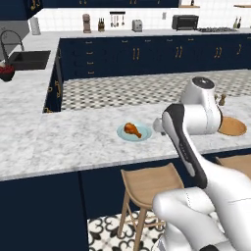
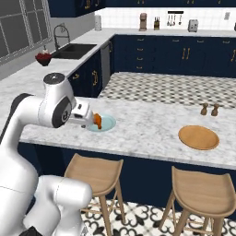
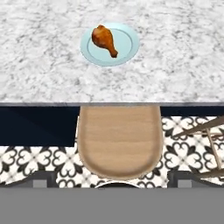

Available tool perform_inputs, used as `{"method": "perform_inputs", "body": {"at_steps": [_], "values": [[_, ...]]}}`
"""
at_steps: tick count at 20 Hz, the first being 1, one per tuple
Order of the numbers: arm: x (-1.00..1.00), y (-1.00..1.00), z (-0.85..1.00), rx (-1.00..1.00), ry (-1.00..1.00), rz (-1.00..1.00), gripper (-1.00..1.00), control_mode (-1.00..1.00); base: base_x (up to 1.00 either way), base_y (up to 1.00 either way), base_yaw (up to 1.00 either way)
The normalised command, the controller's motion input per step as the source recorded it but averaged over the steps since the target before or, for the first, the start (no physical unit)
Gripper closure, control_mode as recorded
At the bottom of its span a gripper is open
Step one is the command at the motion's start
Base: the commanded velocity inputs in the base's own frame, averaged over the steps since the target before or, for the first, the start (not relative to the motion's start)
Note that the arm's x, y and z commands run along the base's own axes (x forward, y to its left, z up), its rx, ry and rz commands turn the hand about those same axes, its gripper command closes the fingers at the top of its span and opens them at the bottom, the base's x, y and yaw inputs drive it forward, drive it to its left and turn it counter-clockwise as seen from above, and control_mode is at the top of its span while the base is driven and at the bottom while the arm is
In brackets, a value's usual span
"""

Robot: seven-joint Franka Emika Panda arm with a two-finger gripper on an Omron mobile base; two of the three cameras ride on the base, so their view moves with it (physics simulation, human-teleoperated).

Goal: Pick the chicken drumstick and mushroom from their plates and place them in the bowl. Then put the bowl in the fridge.

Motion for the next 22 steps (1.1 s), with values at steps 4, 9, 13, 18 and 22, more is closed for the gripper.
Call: {"method": "perform_inputs", "body": {"at_steps": [4,9,13,18,22], "values": [[1.0,0.13,-0.26,-0.1,0.09,0.08,-1.0,-1.0,0.0,0.0,0.0],[1.0,0.01,-0.44,-0.12,0.07,0.0,-1.0,-1.0,0.0,0.0,0.0],[1.0,0.0,-0.5,-0.02,0.1,0.07,-1.0,-1.0,0.0,0.0,0.0],[1.0,0.01,-0.33,0.0,0.19,0.11,-1.0,-1.0,0.0,0.0,0.0],[0.79,0.23,-0.29,0.0,0.17,0.09,-1.0,-1.0,0.0,0.0,0.0]]}}
